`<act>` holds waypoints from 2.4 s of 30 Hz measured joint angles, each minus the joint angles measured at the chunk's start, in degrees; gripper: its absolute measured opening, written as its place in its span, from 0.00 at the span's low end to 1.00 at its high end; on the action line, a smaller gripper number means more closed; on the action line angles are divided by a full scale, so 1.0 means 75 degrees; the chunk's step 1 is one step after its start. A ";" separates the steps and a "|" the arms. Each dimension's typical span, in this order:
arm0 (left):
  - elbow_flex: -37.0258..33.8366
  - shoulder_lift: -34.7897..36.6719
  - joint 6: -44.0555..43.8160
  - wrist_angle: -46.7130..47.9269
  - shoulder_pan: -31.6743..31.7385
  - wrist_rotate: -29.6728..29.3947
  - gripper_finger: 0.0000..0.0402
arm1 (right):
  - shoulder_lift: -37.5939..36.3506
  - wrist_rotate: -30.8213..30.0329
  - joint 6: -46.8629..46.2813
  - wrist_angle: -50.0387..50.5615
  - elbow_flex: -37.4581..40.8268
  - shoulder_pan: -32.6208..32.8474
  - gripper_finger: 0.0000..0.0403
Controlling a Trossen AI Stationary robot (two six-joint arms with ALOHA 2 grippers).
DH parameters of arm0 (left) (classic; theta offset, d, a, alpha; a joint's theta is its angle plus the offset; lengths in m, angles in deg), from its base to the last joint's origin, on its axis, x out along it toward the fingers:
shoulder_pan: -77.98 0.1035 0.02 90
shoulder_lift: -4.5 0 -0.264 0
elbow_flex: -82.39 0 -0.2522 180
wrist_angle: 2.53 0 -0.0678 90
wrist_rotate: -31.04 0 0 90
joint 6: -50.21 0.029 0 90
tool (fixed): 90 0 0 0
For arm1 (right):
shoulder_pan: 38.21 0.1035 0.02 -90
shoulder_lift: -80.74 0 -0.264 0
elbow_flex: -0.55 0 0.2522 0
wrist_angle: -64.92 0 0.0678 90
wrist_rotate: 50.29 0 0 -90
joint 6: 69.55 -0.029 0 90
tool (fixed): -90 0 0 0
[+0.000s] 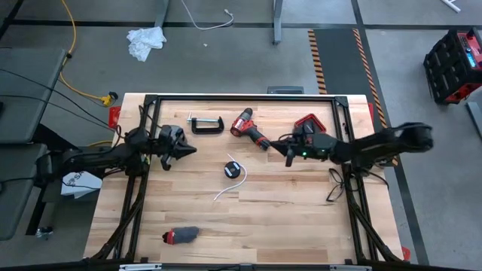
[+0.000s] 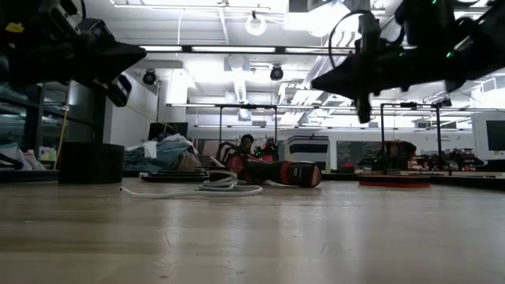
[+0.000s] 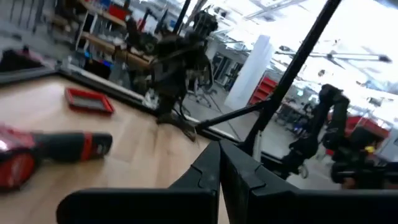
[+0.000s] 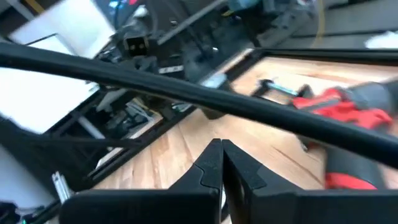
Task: Coil cords
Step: Return to Home Position
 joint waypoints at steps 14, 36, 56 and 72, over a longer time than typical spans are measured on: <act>0.0012 -0.0070 0.1479 -0.0649 0.0000 -0.0482 0.00 | 0.3174 0.1887 0.1815 -0.5423 0.0622 -0.1526 0.00; 0.0015 -0.0073 0.0957 0.0817 -0.0017 -0.0854 0.00 | -0.4876 -0.0674 0.5310 0.5657 0.0388 -0.0428 0.00; 0.0015 -0.0093 -0.0176 0.1555 -0.0015 -0.0940 0.00 | -0.4437 -0.0428 0.4418 0.6927 0.0394 -0.0140 0.00; 0.0009 0.0284 -0.0186 0.1962 -0.0022 -0.0993 0.00 | -0.8223 -0.0230 0.4435 0.6079 0.2206 -0.0149 0.00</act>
